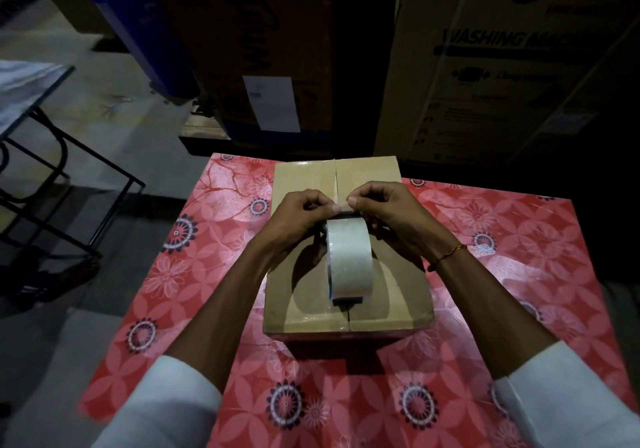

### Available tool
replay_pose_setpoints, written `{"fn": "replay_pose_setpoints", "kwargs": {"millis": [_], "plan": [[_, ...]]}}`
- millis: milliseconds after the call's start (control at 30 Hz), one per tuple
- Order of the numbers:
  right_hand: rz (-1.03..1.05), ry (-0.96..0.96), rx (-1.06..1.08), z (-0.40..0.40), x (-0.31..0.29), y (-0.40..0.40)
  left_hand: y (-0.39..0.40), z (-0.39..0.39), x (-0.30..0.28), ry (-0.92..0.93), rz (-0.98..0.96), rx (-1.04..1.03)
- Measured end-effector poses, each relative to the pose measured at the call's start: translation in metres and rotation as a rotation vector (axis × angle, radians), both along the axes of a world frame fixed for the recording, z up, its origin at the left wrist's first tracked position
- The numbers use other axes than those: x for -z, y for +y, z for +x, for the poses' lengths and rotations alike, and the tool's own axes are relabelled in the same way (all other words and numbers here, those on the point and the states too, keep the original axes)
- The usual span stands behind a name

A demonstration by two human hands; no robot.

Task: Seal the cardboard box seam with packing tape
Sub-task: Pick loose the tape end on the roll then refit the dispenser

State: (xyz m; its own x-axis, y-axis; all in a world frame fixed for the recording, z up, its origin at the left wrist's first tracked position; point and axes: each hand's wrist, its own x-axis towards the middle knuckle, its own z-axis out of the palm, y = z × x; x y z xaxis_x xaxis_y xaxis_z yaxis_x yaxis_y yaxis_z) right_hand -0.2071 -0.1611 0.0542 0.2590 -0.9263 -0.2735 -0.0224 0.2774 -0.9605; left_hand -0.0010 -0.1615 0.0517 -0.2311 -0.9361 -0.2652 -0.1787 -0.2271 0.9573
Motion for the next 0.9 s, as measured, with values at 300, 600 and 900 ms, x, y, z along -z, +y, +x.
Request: {"fn": "replay_pose_setpoints", "kwargs": {"millis": [300, 600, 900], "plan": [[-0.062, 0.038, -0.051, 0.004, 0.0, 0.002, 0.0, -0.006, -0.001, 0.004, -0.046, 0.009], [-0.1, 0.067, 0.036, 0.014, 0.004, 0.0, 0.003, -0.019, 0.001, -0.048, -0.138, -0.16], [-0.187, 0.07, 0.098, 0.021, 0.006, 0.004, 0.002, -0.026, 0.003, 0.016, -0.13, -0.264]]}}
